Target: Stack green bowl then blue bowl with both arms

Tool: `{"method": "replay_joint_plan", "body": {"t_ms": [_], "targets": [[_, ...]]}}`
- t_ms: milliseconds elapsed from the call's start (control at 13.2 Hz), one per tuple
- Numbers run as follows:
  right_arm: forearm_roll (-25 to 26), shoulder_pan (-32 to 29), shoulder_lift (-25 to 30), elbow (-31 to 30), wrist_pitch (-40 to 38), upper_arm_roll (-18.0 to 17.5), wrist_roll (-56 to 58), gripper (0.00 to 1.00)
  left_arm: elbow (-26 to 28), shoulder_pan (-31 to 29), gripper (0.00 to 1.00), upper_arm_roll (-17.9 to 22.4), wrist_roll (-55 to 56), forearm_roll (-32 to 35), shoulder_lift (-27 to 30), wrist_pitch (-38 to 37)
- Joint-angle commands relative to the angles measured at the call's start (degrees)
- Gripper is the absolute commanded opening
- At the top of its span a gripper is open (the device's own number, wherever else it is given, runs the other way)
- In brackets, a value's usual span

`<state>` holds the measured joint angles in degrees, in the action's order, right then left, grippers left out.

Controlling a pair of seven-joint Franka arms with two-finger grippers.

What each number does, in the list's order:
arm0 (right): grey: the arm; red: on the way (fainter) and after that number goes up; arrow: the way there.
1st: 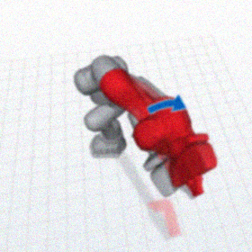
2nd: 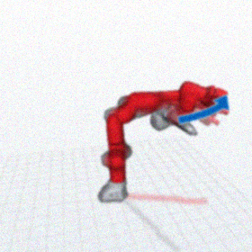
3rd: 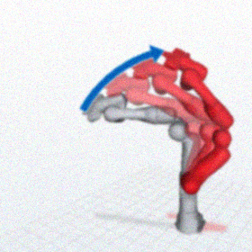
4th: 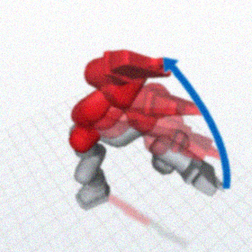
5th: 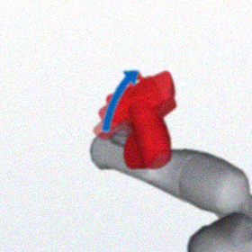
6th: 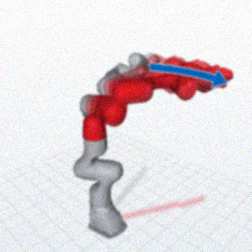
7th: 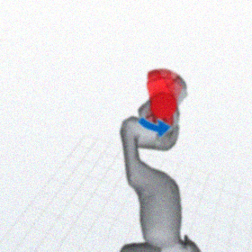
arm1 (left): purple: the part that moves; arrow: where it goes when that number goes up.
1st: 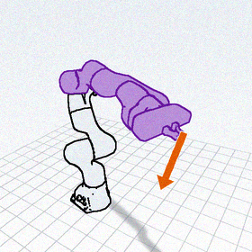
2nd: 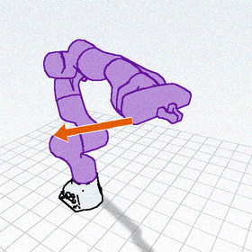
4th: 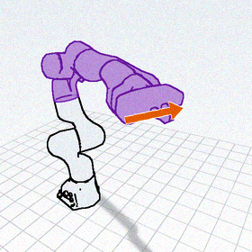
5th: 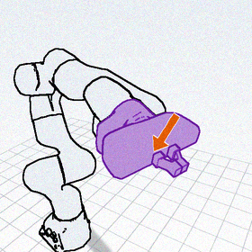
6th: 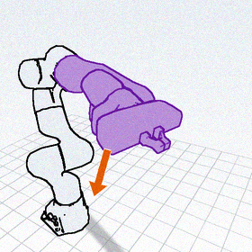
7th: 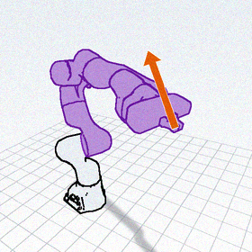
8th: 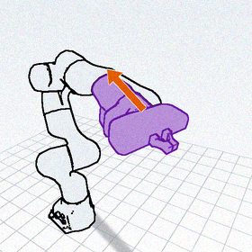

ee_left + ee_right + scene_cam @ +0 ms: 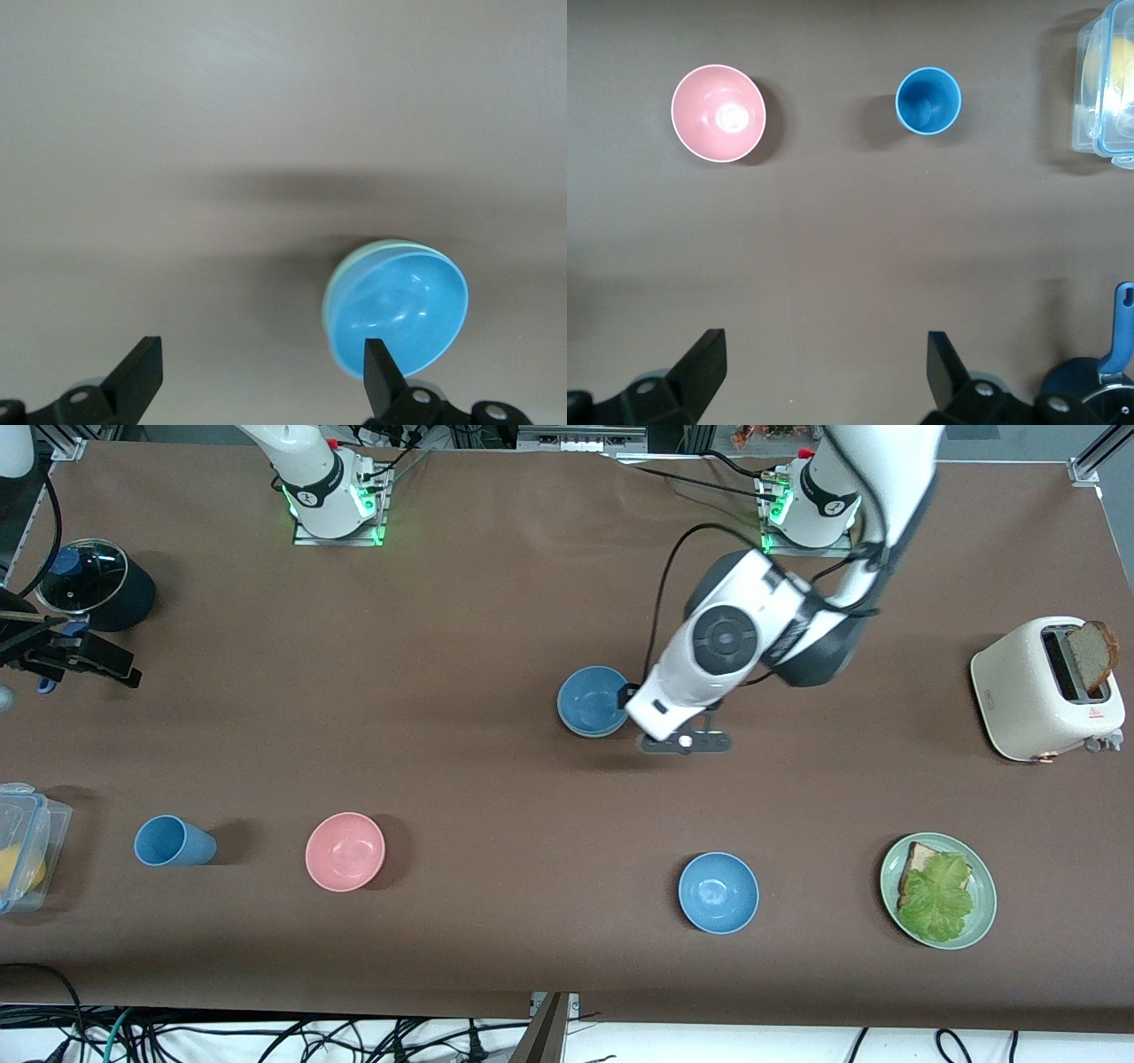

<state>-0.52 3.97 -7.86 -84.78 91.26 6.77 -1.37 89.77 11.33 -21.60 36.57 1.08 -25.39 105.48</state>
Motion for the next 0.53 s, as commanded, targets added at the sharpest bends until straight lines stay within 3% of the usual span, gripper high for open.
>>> {"method": "replay_joint_plan", "body": {"t_ms": [0,152,228,379,455], "targets": [[0.5,-0.7,0.7,-0.6,0.1,-0.6,0.6,1.00,-7.3,-4.5,1.00,-0.1,-0.6,-0.9,3.1,-11.3],[0.5,-0.7,0.7,-0.6,0.1,-0.6,0.6,1.00,-14.2,-8.3,1.00,0.0,-0.6,-0.9,3.2,-18.3],[0.5,-0.7,0.7,-0.6,0.1,-0.6,0.6,1.00,-15.1,-10.7,1.00,0.1,-1.0,-0.9,5.2,-19.3],[0.5,-0.7,0.7,-0.6,0.1,-0.6,0.6,1.00,-12.5,-15.9,1.00,0.3,-10.7,-1.1,10.2,-19.9],[0.5,-0.7,0.7,-0.6,0.1,-0.6,0.6,1.00,-8.2,-16.6,1.00,2.2,-18.1,-1.1,14.2,-19.3]]}}
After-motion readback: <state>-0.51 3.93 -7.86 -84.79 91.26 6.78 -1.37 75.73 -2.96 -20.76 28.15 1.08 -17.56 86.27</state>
